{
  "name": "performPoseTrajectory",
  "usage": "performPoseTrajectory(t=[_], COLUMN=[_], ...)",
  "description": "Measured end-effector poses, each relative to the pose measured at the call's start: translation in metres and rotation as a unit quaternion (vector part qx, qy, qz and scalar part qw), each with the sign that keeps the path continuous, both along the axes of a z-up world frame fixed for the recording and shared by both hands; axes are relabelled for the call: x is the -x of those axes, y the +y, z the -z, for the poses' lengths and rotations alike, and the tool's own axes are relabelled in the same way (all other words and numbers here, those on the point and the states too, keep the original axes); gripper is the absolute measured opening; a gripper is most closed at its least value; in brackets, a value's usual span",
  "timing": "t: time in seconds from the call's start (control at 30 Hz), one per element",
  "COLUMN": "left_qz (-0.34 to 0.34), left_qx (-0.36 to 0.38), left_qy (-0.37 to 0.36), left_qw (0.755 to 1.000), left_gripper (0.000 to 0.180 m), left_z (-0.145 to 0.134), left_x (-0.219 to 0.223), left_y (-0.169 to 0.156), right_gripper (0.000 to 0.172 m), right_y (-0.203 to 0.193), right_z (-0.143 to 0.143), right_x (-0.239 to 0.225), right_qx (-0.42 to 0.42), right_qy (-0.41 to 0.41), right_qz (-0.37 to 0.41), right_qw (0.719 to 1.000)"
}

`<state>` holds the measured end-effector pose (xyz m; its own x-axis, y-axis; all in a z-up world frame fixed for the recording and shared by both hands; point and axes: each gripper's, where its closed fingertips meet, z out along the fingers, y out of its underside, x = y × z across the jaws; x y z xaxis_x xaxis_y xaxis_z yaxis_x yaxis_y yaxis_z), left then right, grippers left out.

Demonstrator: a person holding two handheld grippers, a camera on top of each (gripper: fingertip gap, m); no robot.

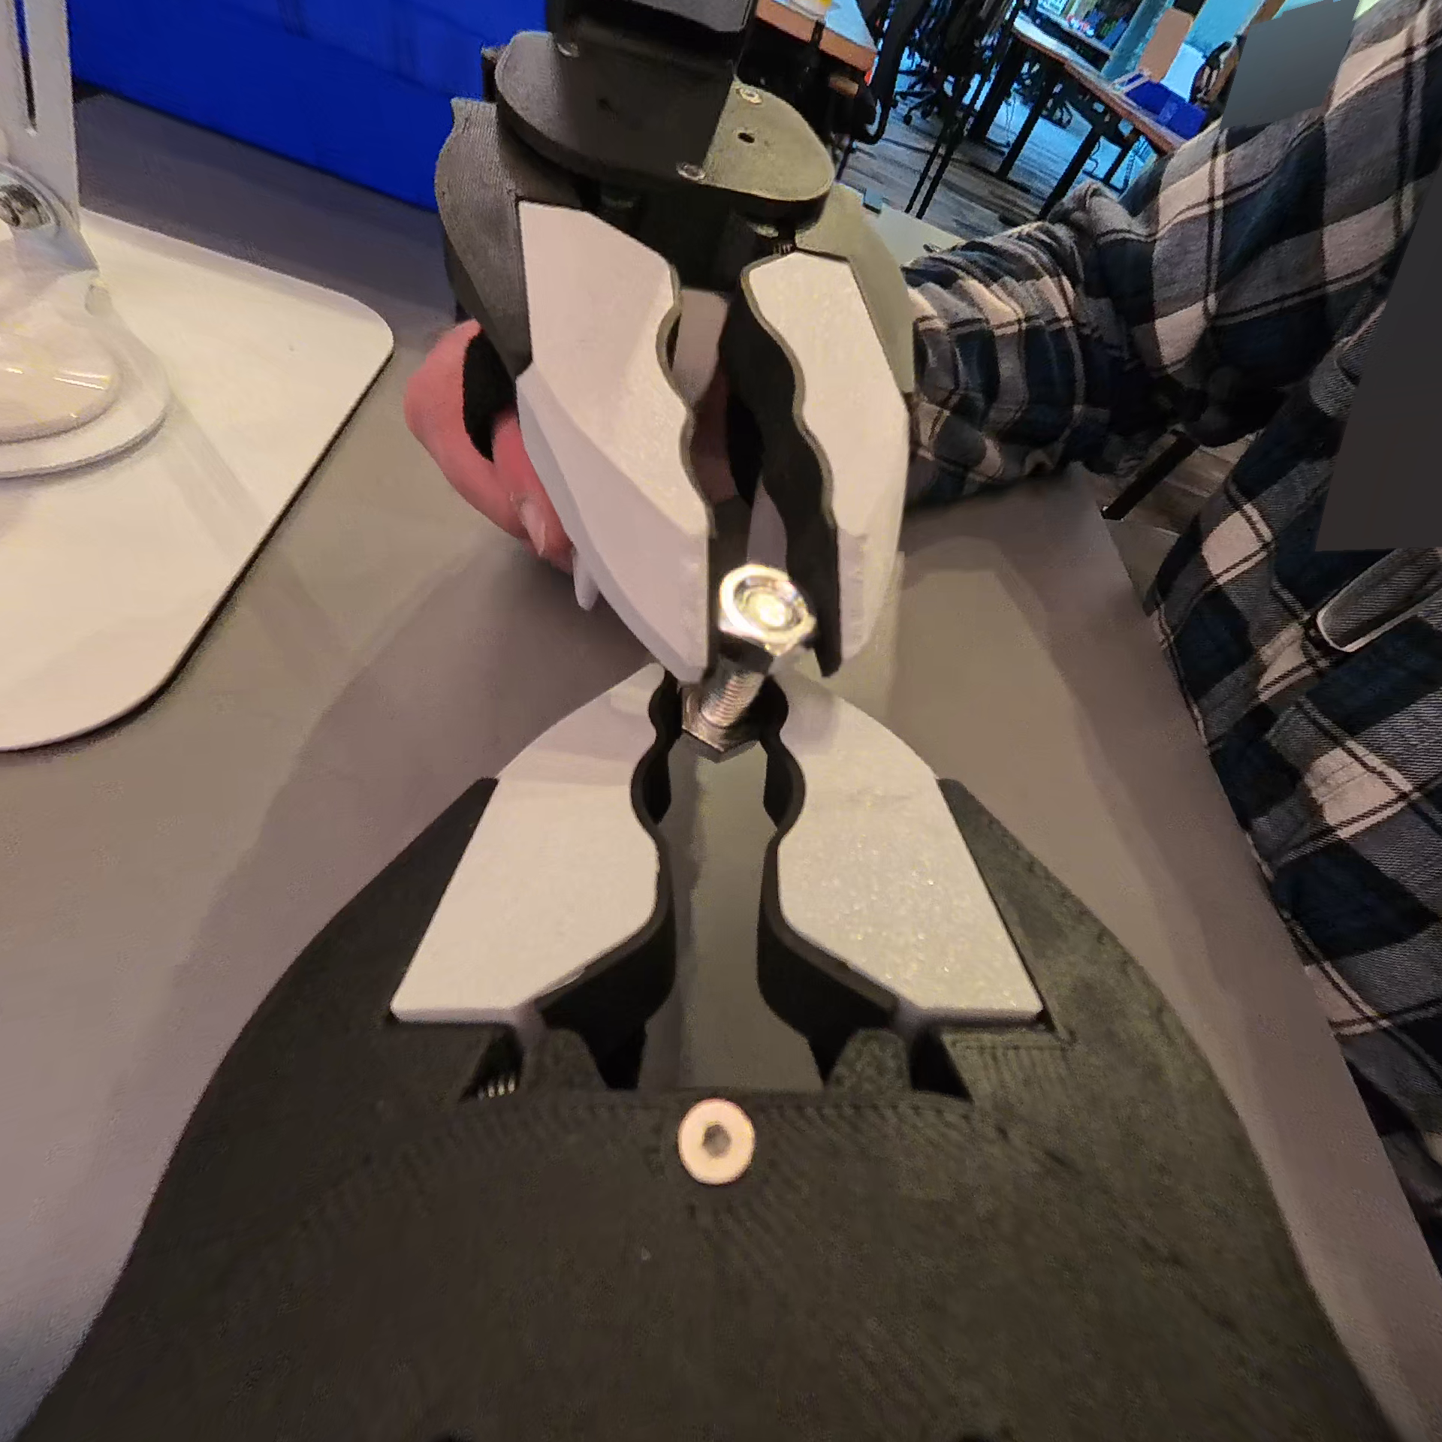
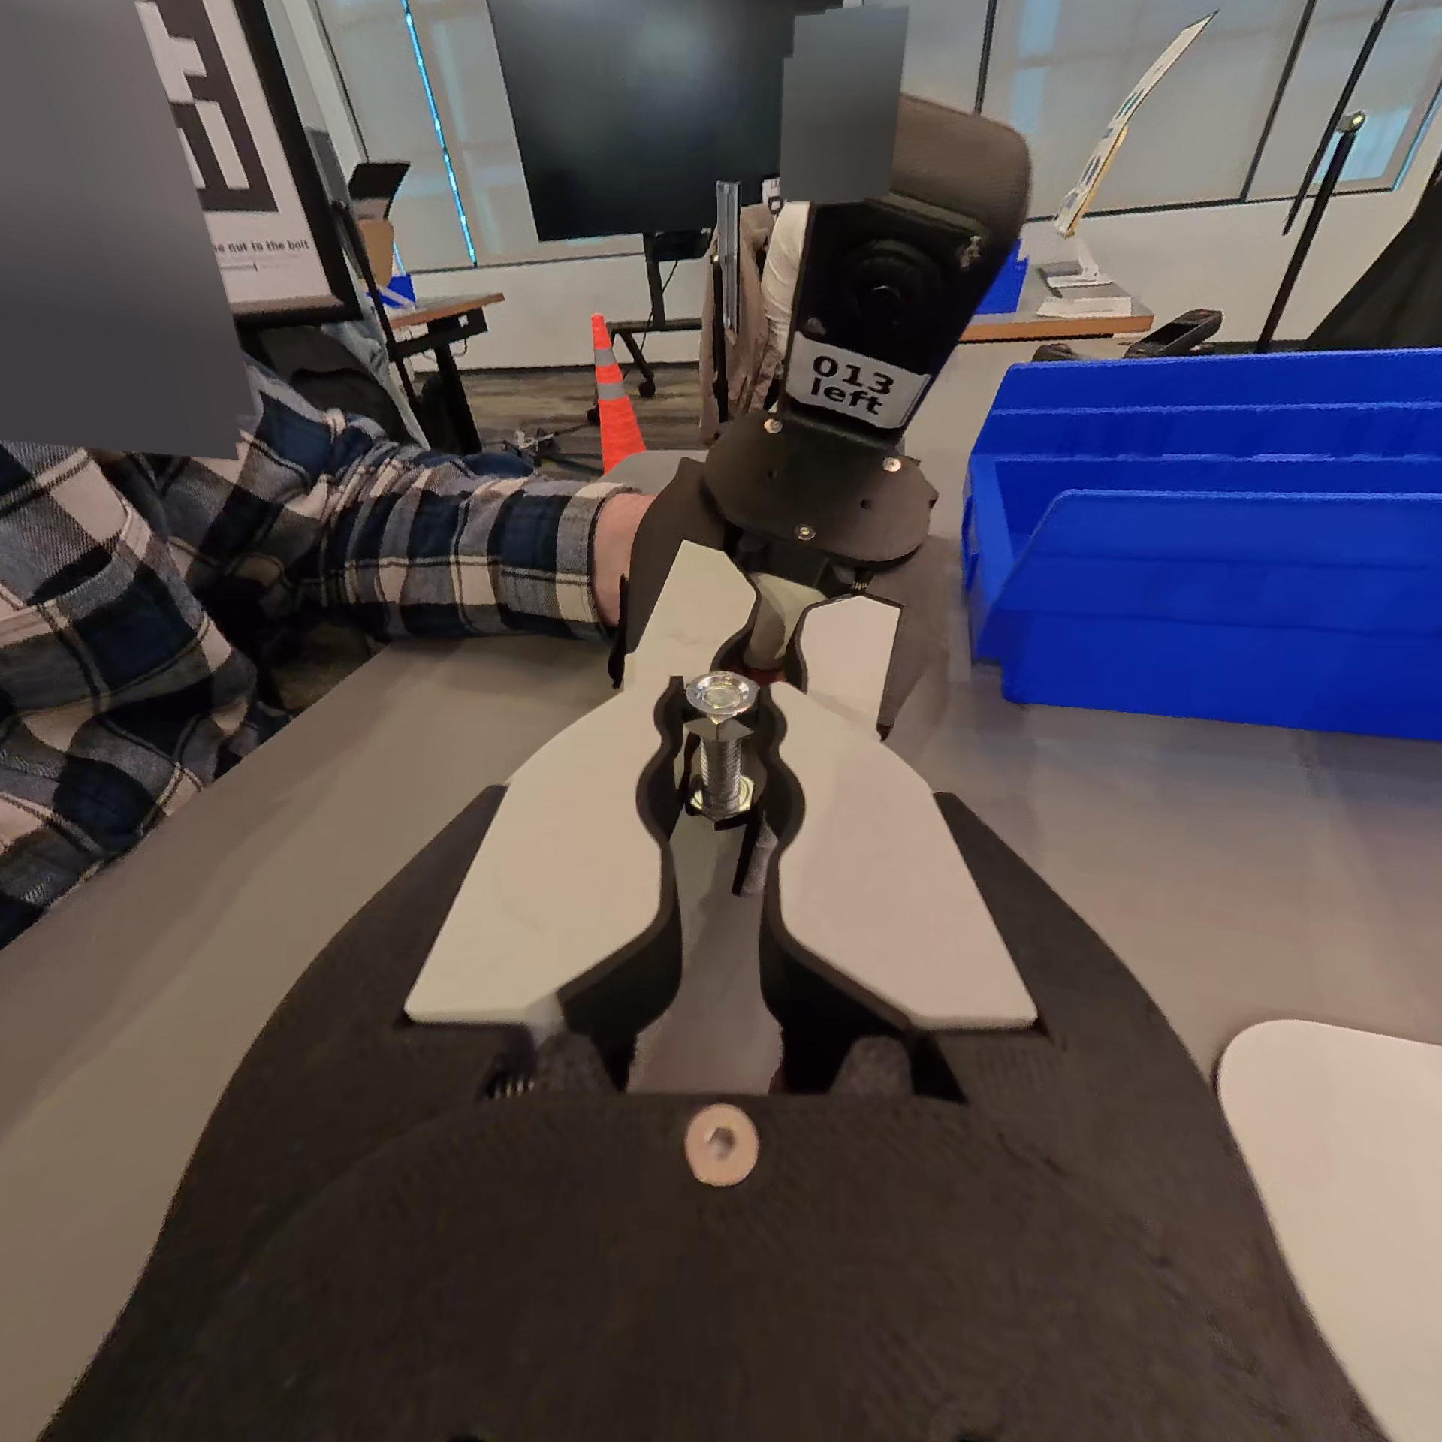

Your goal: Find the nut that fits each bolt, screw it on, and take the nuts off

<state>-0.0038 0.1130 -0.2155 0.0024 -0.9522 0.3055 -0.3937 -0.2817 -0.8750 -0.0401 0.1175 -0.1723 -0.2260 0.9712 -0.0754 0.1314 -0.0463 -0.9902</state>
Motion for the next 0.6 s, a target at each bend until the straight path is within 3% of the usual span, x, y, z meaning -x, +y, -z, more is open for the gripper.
performPoseTrajectory(t=[0.27,0.6], left_qz=[-0.001,-0.018], left_qx=[-0.007,-0.017], left_qy=[-0.009,-0.002], left_qw=[1.0,1.0], left_gripper=[0.041,0.037], left_z=[-0.0026,-0.0008], left_x=[-0.0046,-0.0072], left_y=[-0.0016,0.0033], right_gripper=[0.018,0.018], right_y=[0.0094,0.0102], right_z=[-0.0048,-0.0104], right_x=[-0.0017,-0.0044], right_qx=[0.024,0.045], right_qy=[0.015,0.033], right_qz=[0.02,0.014], right_qw=[0.999,0.998])
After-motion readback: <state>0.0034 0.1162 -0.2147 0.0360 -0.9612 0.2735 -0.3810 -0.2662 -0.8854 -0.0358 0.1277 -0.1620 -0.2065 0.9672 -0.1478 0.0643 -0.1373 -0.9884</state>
